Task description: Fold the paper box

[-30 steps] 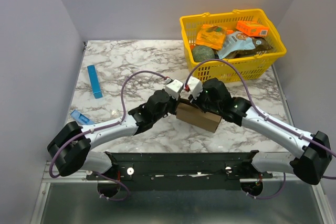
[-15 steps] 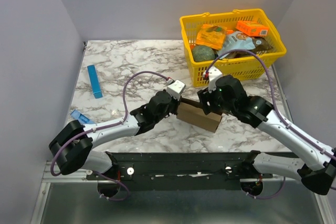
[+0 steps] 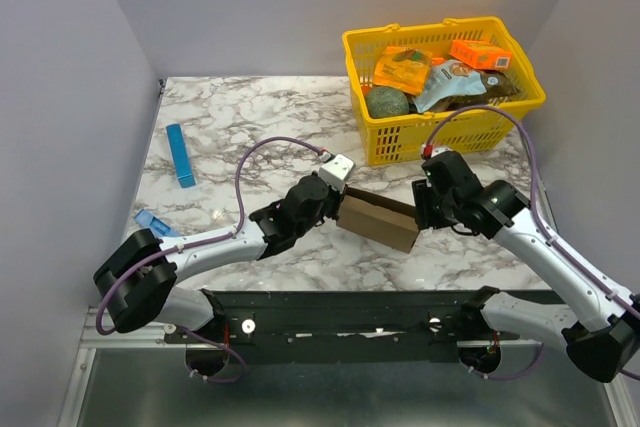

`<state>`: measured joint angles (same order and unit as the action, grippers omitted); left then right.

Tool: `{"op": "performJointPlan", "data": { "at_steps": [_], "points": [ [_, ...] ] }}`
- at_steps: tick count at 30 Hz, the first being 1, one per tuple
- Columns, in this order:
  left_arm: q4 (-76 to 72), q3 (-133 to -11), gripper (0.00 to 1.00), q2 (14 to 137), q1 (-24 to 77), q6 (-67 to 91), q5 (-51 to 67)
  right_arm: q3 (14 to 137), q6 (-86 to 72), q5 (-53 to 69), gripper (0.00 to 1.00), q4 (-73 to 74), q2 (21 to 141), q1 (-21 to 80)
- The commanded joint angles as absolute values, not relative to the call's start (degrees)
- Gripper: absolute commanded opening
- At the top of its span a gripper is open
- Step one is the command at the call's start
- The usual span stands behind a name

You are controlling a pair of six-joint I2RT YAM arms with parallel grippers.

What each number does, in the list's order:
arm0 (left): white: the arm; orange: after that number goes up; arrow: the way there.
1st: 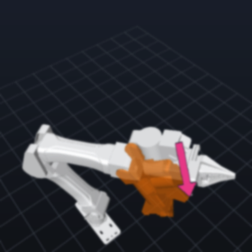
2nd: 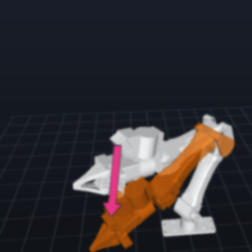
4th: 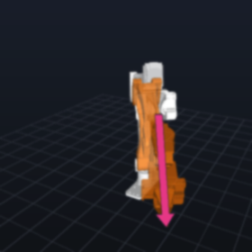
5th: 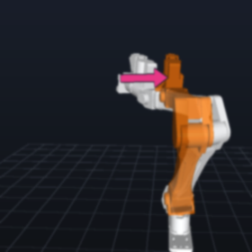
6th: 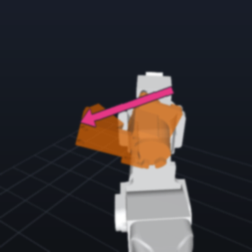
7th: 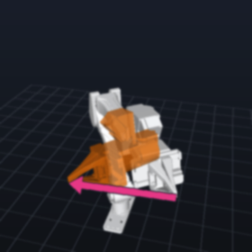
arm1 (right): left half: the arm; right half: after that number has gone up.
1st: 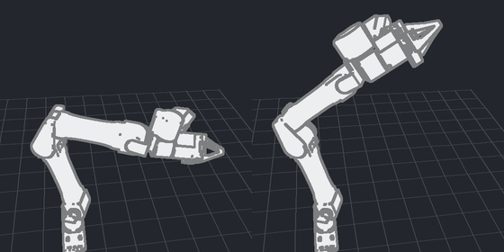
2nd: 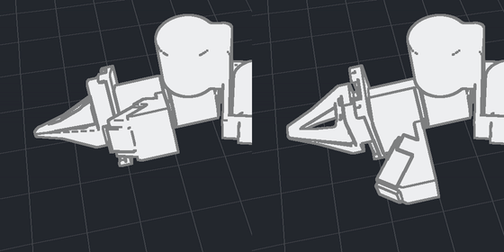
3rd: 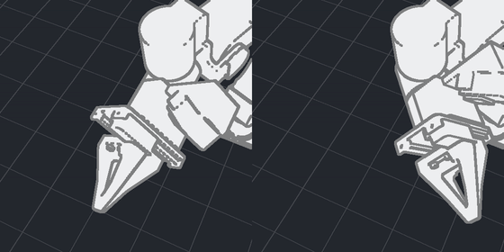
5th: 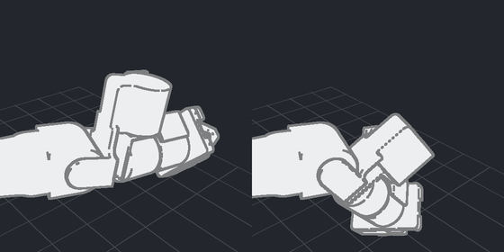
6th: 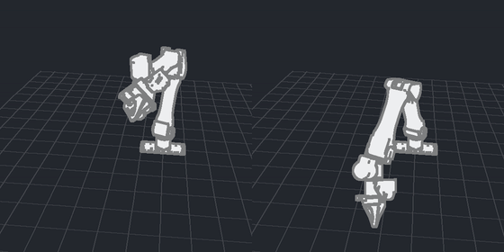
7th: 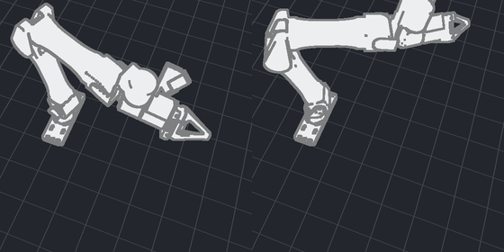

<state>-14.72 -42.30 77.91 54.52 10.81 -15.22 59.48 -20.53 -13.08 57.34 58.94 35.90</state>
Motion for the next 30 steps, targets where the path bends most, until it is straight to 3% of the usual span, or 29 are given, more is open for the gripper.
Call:
{"op": "performJointPlan", "data": {
  "at_steps": [1,13,16,19,24,30],
  "points": [
    [1.93,-38.50,0.00,81.30,55.99,10.81,-13.53,59.50,-21.27,-16.69,0.53,59.77,61.69,35.51],
    [1.67,-38.58,0.00,81.56,56.07,10.81,-13.62,59.50,-18.02,-22.24,0.39,58.01,63.98,35.51],
    [1.58,-38.50,0.00,81.48,55.99,10.72,-13.80,59.50,-16.70,-21.27,0.25,57.57,64.69,35.51],
    [1.58,-38.67,0.00,81.56,56.07,10.72,-13.71,59.33,-15.38,-19.60,0.19,56.60,64.42,35.51],
    [1.85,-38.85,0.00,81.91,56.16,11.25,-14.24,59.33,-13.27,-14.96,0.01,55.55,63.55,35.60],
    [2.81,-39.72,0.00,82.97,56.34,12.22,-15.20,59.68,-14.85,-8.89,0.01,56.77,63.19,35.60]
  ]
}}
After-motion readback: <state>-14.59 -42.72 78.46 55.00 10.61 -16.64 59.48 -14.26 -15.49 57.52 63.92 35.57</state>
